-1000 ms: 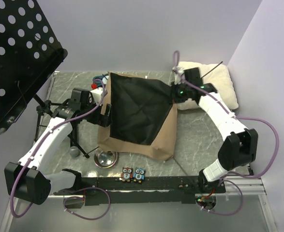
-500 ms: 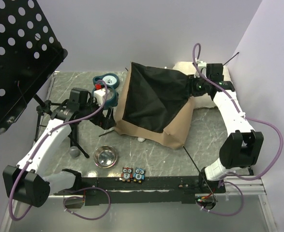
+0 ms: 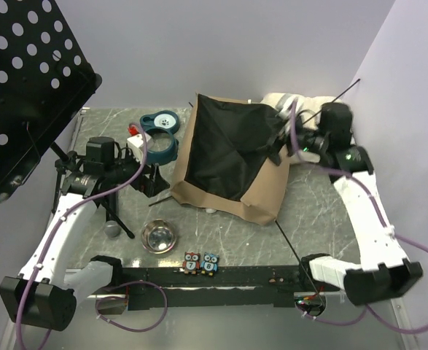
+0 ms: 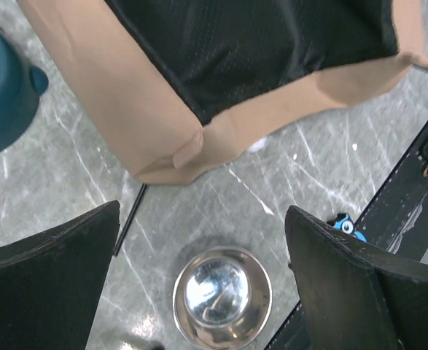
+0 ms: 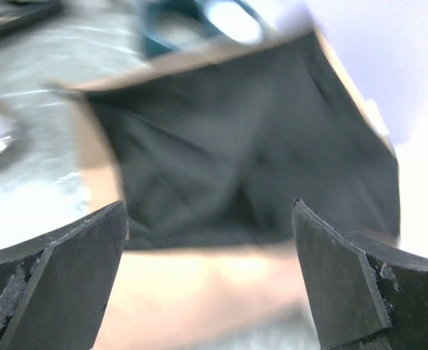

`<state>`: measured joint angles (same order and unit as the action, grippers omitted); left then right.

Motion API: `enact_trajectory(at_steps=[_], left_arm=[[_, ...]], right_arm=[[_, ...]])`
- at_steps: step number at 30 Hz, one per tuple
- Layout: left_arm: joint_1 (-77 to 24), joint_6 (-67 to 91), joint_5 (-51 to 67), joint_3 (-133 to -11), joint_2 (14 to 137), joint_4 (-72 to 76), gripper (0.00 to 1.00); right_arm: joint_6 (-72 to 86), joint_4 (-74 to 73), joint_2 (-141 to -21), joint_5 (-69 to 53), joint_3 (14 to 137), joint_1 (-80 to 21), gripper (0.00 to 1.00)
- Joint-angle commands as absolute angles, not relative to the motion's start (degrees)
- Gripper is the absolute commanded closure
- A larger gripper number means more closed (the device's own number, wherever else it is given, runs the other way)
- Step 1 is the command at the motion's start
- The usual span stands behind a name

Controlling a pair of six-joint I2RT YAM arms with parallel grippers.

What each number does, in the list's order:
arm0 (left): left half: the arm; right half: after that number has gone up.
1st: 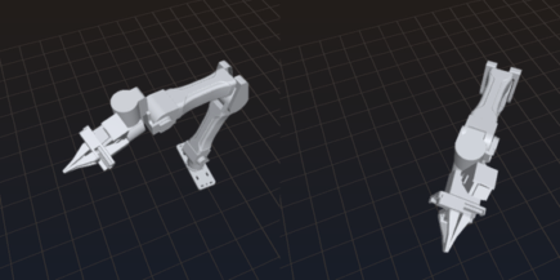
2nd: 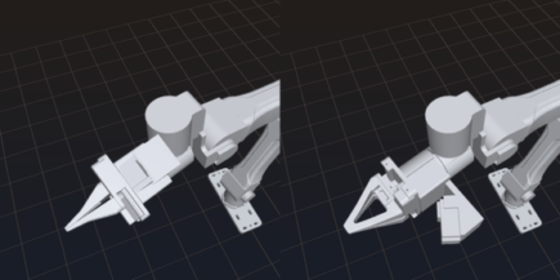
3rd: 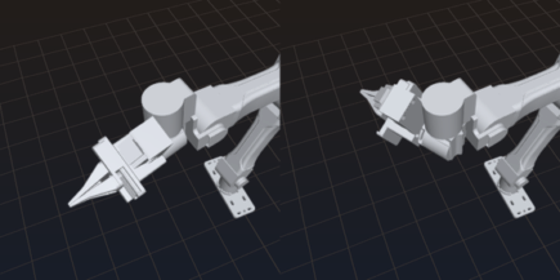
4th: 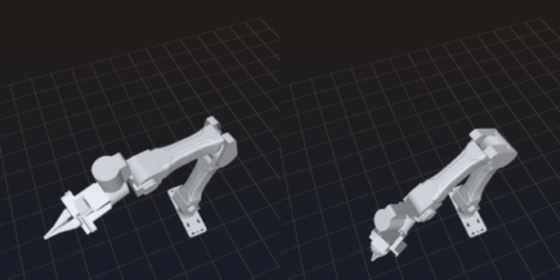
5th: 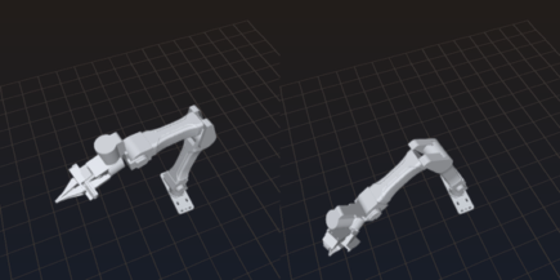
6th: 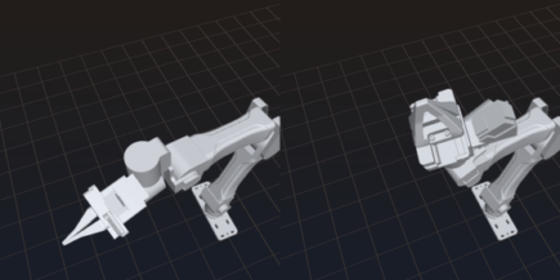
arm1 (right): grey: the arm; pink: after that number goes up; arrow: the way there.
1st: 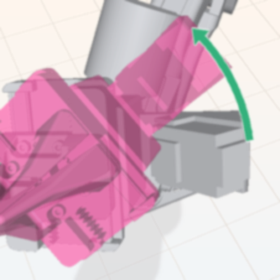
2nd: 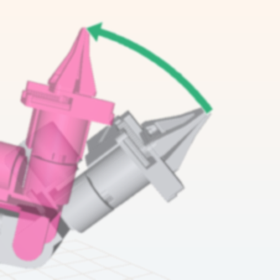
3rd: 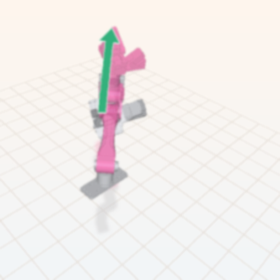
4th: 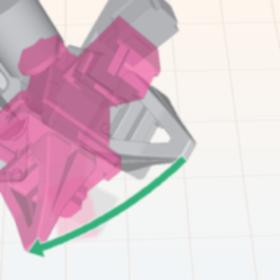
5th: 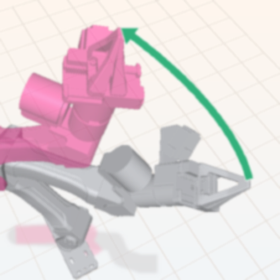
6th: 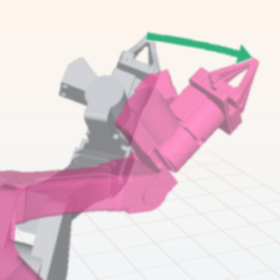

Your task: Set up the pet tent

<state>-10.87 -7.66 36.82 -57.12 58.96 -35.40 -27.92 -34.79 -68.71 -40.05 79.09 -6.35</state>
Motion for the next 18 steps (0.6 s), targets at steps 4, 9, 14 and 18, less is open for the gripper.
enact_trajectory(at_steps=[4,9,14,18], left_arm=[[-8.79,-8.52,44.56,-55.11,56.96,-31.38,0.00],[-7.82,-6.77,46.22,-53.00,56.25,-27.78,0.00],[-7.03,-5.98,47.20,-52.12,56.51,-26.72,0.00],[-5.28,-4.05,48.42,-51.07,57.04,-24.88,0.00]], right_arm=[[-43.59,-26.64,-68.28,-47.98,71.11,-23.72,0.00],[-44.47,-24.27,-78.03,-50.53,74.26,-29.08,0.00],[-45.44,-20.74,-85.42,-49.31,76.98,-33.21,0.00],[-46.75,-18.64,-89.73,-48.17,78.05,-36.46,0.00]])
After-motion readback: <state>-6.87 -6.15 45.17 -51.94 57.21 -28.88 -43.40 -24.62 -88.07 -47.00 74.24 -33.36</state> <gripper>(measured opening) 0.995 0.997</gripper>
